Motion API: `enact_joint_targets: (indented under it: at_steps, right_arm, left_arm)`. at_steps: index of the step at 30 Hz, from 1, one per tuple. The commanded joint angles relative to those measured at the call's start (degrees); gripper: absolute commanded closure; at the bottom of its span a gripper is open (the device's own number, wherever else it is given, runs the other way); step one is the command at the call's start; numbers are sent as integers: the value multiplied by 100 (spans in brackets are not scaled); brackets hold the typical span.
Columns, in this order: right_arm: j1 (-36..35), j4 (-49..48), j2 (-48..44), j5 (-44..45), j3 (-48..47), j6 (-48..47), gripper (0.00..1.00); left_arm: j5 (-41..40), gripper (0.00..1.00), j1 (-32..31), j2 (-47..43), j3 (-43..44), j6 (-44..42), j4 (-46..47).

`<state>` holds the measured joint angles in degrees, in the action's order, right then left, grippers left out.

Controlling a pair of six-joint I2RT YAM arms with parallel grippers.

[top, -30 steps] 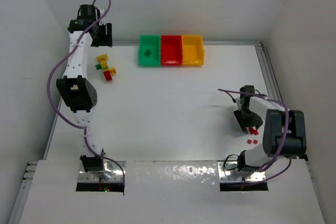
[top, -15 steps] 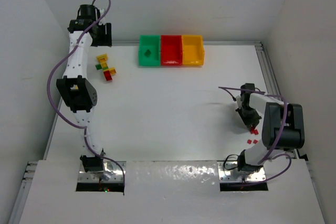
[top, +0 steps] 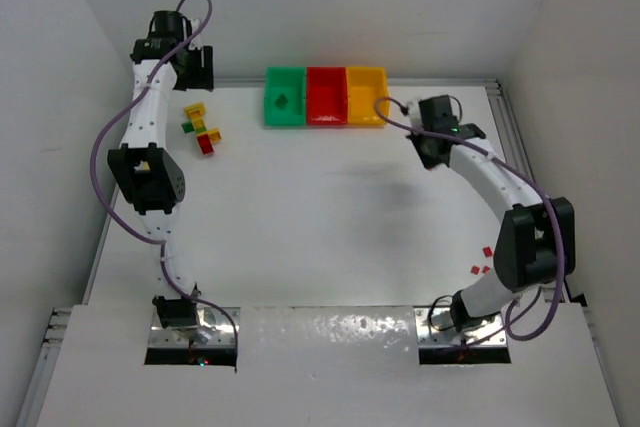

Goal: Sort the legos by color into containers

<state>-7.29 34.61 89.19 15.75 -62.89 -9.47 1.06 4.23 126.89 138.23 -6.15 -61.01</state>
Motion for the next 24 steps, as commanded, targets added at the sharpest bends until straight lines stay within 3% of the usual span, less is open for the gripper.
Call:
enact_joint_targets:
  at_steps: [1,9,15,18,21,24]
  right_arm:
    - [-870,-1058,229,-413,-1047,759,100]
    - [-1810,-2272,2944,-835,-4621,1571,100]
    - [-1881,-4053,4290,-424,-5391,1905,100]
    - [-1890,-4654,4843,-861,-5749,1967,100]
    - [-1916,-4630,5389,-670,-6347,1879,100]
    - [-1917,-4892,5513,-161,-6209,1739,99]
  left_arm:
    - [-18,37,60,-103,-68,26,195]
    - [-132,37,60,-366,-534,9,221]
    - [-343,37,52,-560,-789,-9,230]
    - [-335,37,43,-595,-912,0,265]
    - [-335,36,43,-613,-956,9,257]
    - [-326,37,34,-613,-991,0,265]
